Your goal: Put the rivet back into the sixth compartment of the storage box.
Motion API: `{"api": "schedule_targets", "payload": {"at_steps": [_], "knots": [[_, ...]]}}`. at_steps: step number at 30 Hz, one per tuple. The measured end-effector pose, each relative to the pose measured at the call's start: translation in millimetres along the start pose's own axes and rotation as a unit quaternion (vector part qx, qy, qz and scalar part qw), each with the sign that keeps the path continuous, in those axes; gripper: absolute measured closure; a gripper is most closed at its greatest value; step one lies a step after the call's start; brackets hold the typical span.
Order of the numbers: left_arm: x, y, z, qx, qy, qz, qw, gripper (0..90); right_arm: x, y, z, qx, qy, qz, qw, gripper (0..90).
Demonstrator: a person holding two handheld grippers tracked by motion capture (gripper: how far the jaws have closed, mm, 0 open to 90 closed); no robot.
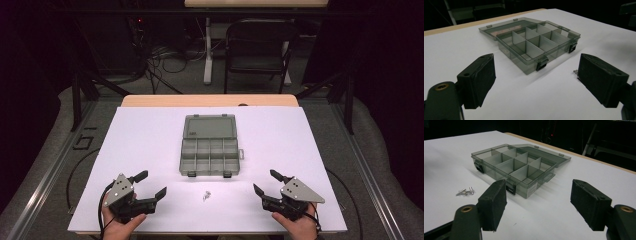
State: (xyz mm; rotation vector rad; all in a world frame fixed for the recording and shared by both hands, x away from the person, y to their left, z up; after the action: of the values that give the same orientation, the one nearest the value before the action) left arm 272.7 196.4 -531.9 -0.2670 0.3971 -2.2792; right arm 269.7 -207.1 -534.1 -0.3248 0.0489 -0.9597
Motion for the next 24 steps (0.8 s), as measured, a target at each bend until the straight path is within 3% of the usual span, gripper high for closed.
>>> {"api": "schedule_targets", "payload": {"at_steps": [5,11,12,13,15,20,24], "knots": [[0.7,1.0,-0.4,-0.007,-0.001,0.002,1.0,14.7,0.5,-0.1,-0.3,-0.002,0.003,-0.002,1.0,28.5],[-2.3,5.6,2.9,-0.023,-0.025,-0.003,0.9994,15.5,0.8,0.2,-2.0,-0.01,0.0,-0.006,0.9999,28.5],[-4.0,10.2,6.8,-0.037,-0.044,-0.011,0.9983,15.6,1.4,-0.3,-2.5,-0.011,0.003,-0.009,0.9999,28.5],[-4.0,10.2,6.8,-0.037,-0.044,-0.011,0.9983,15.6,1.4,-0.3,-2.5,-0.011,0.003,-0.009,0.9999,28.5],[-3.1,18.8,15.9,-0.065,-0.052,-0.022,0.9963,15.5,2.2,-0.1,-2.4,-0.009,0.008,-0.012,0.9999,28.5],[3.6,36.5,34.7,-0.087,-0.035,-0.023,0.9953,16.5,-0.3,2.3,-2.2,-0.013,0.002,-0.008,0.9999,28.5],[9.8,53.4,50.9,-0.105,-0.022,-0.045,0.9933,28.3,-1.1,2.8,-2.7,-0.014,-0.002,-0.005,0.9999,28.5]]}}
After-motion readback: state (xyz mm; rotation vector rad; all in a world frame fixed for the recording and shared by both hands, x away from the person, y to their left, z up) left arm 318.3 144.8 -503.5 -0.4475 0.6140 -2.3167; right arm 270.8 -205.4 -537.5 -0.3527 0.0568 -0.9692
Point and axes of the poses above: each handheld gripper's, and its own axes: y roughly forward along the jaws, z roughly out of its top, x roughly to its right, the point moved 4 cm from there along y, roughly forward along the jaws, and after that the axes turned 1 degree about -y, right-handed, at the moved point
